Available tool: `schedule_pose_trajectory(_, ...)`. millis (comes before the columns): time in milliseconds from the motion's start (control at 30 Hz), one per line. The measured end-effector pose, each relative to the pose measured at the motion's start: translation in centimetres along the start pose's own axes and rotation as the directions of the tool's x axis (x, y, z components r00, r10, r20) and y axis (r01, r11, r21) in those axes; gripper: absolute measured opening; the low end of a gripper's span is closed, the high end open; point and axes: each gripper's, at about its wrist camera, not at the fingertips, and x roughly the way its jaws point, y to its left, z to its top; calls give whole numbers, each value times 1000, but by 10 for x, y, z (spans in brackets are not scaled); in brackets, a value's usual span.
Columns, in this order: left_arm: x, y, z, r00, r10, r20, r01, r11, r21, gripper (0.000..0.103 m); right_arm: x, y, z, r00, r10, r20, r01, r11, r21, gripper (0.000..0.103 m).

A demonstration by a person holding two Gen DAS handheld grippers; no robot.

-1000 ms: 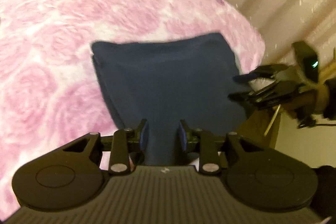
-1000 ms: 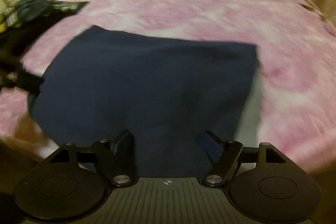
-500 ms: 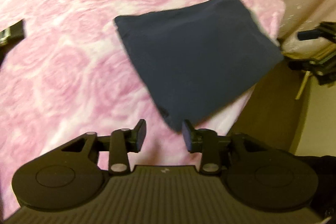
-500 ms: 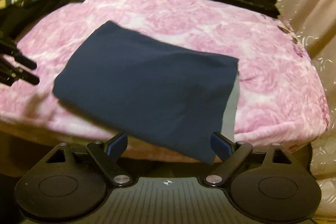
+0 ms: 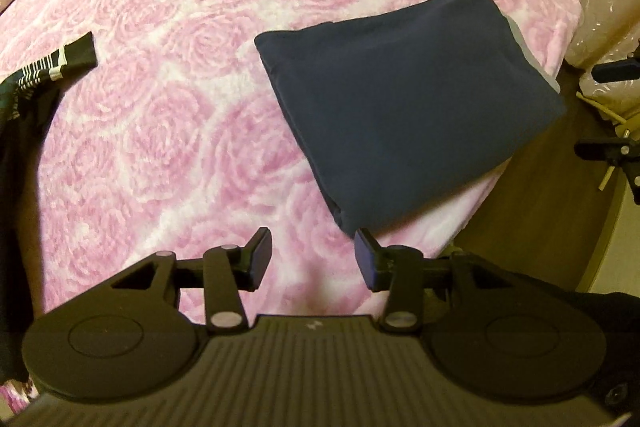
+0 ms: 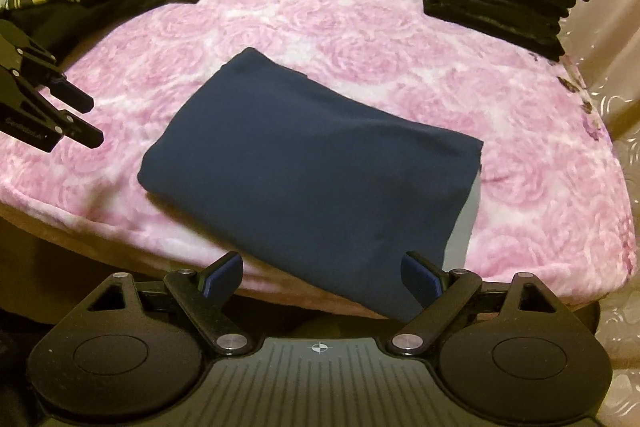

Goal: Fold clothes
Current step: 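Open the left gripper and leave the folded navy top flat, then grasp and lift the folded navy top with both grippers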

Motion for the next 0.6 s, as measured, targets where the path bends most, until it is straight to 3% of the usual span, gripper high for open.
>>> schedule_pose_trajectory(233, 3, -6, 7, 1000, 0, 3, 0, 1000, 24, 41, 4, -10, -5, 1000, -9, -18, 9, 1000, 5, 89)
schedule_pose_trajectory(300, 5, -10, 7, 1000, 12, 4, -12, 999, 44, 43, 8, -8, -7, 1000, -16, -16, 15, 999, -33, 89)
schedule_pose_trajectory(367, 7, -18, 1, 998, 46, 47, -52, 990, 130, 48, 13, 0, -9, 999, -41, 2, 41, 990, -136, 89)
schedule_pose_trajectory(467, 9, -32, -8, 989, 91, 119, -120, 959, 257, 62, 28, 17, -17, 998, -49, 28, 55, 941, -334, 88)
schedule_pose_trajectory(533, 11, -41, -14, 979, 115, 170, -168, 927, 337, 64, 39, 27, -23, 998, -46, 42, 60, 892, -448, 88)
schedule_pose_trajectory(567, 12, -48, -19, 972, 118, 201, -191, 898, 396, 64, 45, 32, -26, 998, -41, 47, 59, 868, -492, 87)
schedule_pose_trajectory(600, 14, -56, -25, 965, 118, 232, -215, 864, 455, 64, 52, 35, -30, 998, -34, 49, 55, 845, -532, 78)
